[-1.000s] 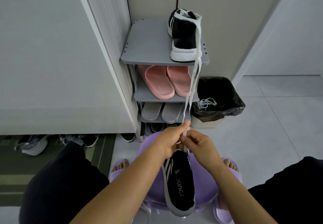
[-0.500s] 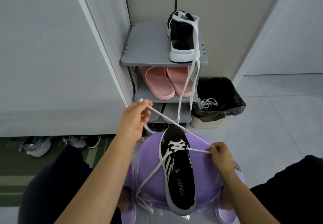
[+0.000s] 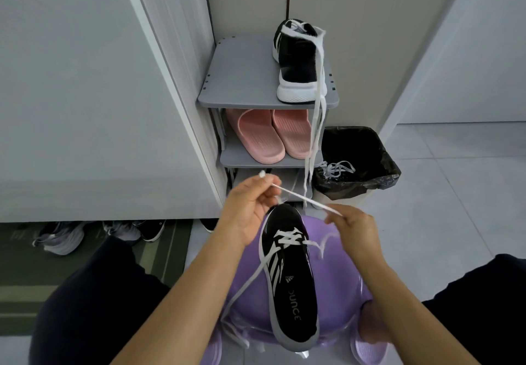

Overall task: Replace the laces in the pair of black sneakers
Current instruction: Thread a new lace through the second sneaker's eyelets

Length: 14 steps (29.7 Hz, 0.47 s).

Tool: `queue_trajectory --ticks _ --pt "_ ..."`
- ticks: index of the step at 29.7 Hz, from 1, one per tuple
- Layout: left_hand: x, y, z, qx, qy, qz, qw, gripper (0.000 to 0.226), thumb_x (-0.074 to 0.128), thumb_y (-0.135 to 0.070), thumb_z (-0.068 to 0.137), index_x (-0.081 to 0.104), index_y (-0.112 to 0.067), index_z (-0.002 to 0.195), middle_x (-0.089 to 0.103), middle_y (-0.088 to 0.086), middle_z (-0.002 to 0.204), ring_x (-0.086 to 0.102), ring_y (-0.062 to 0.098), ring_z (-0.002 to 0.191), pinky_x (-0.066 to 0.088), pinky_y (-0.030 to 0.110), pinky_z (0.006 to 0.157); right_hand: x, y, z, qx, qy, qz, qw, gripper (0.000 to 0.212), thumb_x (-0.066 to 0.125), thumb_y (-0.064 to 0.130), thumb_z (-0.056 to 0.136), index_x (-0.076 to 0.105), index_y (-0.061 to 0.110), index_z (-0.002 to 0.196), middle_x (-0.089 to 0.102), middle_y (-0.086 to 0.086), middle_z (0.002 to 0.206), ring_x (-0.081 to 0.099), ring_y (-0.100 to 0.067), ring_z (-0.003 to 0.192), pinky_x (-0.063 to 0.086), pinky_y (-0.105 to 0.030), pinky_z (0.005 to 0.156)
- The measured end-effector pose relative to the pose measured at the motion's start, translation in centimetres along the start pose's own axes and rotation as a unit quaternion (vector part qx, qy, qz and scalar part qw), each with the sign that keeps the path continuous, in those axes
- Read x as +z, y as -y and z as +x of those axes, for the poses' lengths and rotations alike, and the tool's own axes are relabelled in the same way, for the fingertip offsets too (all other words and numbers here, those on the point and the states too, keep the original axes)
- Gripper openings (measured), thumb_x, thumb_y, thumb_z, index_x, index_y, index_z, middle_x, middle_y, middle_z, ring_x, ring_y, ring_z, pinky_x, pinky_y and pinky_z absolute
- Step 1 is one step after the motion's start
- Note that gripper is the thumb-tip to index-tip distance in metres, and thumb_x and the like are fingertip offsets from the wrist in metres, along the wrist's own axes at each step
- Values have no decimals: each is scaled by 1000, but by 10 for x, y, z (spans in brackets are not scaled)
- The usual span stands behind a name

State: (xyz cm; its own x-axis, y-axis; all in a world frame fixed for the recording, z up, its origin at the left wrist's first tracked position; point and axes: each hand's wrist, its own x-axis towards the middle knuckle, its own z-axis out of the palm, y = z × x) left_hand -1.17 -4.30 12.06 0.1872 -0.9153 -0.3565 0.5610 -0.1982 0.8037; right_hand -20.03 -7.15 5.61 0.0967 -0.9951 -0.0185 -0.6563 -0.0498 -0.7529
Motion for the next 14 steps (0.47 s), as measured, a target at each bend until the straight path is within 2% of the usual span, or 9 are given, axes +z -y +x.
queue_trajectory --ticks 3,7,9,10,12,13,14 --pt "-14 -8 4 7 -64 -48 997 17 53 -2 89 64 -5 76 67 2 66 61 6 57 51 16 55 -18 -32 -1 75 -6 6 997 21 51 3 91 70 8 84 63 -1 69 59 -33 69 39 -19 50" --pt "-24 -12 7 21 -103 -4 994 15 54 -1 88 64 -3 77 67 4 65 63 9 58 54 17 57 -24 -57 0 130 -24 11 991 24 48 4 92 70 4 100 66 -7 78 57 -29 72 40 -30 61" --pt "-32 -14 9 34 -116 36 992 16 53 -3 90 65 -3 80 67 5 67 64 9 59 54 18 58 -29 -61 1 166 -3 21 986 23 52 7 92 69 5 107 66 -10 89 58 -30 76 43 -29 60" --pt "-36 -15 9 37 -115 61 991 17 51 -5 92 65 -3 82 68 5 68 64 9 60 55 18 60 -31 -59 -1 165 36 -3 986 26 58 9 90 65 7 115 65 -11 101 60 -31 85 45 -27 67" --pt "-39 -12 8 28 -90 120 988 21 48 -7 94 66 -3 84 70 6 71 65 9 63 55 18 63 -30 -48 -3 80 123 -65 987 52 66 8 83 49 10 132 51 -7 128 50 -27 117 36 -23 91" --pt "-36 -8 6 15 -69 144 987 21 48 -6 94 66 -3 85 70 7 73 65 9 63 55 18 63 -26 -37 -4 24 141 -62 988 58 67 6 82 45 11 135 44 -4 134 42 -23 126 29 -16 99" --pt "-33 -2 4 -2 -45 157 987 20 48 -5 93 66 -3 85 69 10 76 66 9 63 55 18 62 -20 -22 -6 -22 149 -35 988 56 65 4 83 45 11 134 43 -1 134 40 -17 127 24 -7 99"
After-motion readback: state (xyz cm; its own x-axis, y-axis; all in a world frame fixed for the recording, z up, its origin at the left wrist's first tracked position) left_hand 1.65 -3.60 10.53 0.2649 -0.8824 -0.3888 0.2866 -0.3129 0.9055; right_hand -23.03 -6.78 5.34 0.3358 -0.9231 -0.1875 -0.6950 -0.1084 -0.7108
